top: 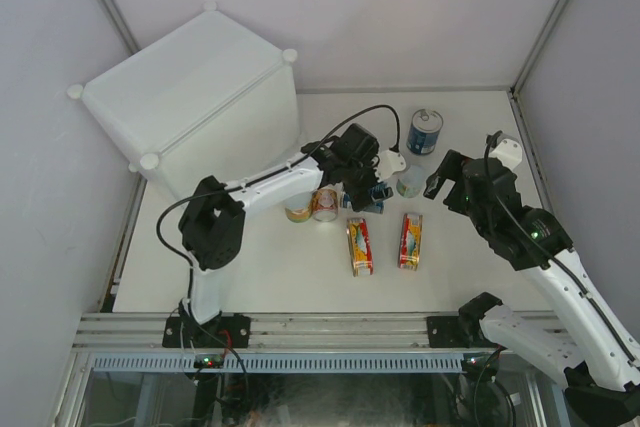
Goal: Place and organize the canned foods onto the counter
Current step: Pick up the canned food from the center of the board.
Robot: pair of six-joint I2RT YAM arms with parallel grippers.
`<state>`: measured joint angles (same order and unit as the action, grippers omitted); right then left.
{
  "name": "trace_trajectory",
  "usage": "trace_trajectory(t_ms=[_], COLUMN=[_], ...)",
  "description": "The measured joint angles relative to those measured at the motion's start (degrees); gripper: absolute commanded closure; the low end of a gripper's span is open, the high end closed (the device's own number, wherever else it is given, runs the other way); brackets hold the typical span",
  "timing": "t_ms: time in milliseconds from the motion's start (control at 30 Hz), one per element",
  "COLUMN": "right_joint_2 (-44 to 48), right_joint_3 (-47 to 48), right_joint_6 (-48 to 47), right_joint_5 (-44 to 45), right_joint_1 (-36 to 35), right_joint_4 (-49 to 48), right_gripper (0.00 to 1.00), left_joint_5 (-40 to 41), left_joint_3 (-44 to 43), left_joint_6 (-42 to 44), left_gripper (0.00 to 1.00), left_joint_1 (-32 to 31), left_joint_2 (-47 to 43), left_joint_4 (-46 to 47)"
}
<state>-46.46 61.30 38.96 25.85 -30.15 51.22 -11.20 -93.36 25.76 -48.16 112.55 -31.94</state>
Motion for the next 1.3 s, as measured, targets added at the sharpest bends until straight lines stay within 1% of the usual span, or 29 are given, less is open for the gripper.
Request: trace_trajectory(t_ms=[367, 500, 600, 867, 1300], right_joint_2=[-0.2, -1.2, -2.0, -2.2, -3.3], right_joint_3=[0.0, 0.0, 0.0, -0.6, -1.4], right_joint_6=[-0.3, -0.6, -0.8, -1.4, -1.9], right_joint_5=[0.0, -0.1, -0.5, -1.9, -4.3], right_joint_1=[0.0, 0.1, 0.4, 3.3, 5.7], right_joint_4=[0.0, -0.1, -0.1, -1.3, -2.9], right_gripper=[0.09, 0.09, 0.08, 0.08, 0.08], left_joint_5=[0.9, 1.6, 1.5, 0.9, 0.2], left_joint_3=[-8.5, -12.9, -14.5, -16.2, -16.7], left_joint_6=[2.4, 3.4, 3.8, 4.4, 4.4], left_gripper=[0.04, 0.04, 0.04, 0.04, 0.04], left_joint_1=[0.0, 0.0, 0.0, 0.1, 0.7], left_joint_2=[8.3, 11.9, 13.3, 14.9, 15.7], left_joint_4=[-2.0, -4.1, -5.3, -8.3, -8.9])
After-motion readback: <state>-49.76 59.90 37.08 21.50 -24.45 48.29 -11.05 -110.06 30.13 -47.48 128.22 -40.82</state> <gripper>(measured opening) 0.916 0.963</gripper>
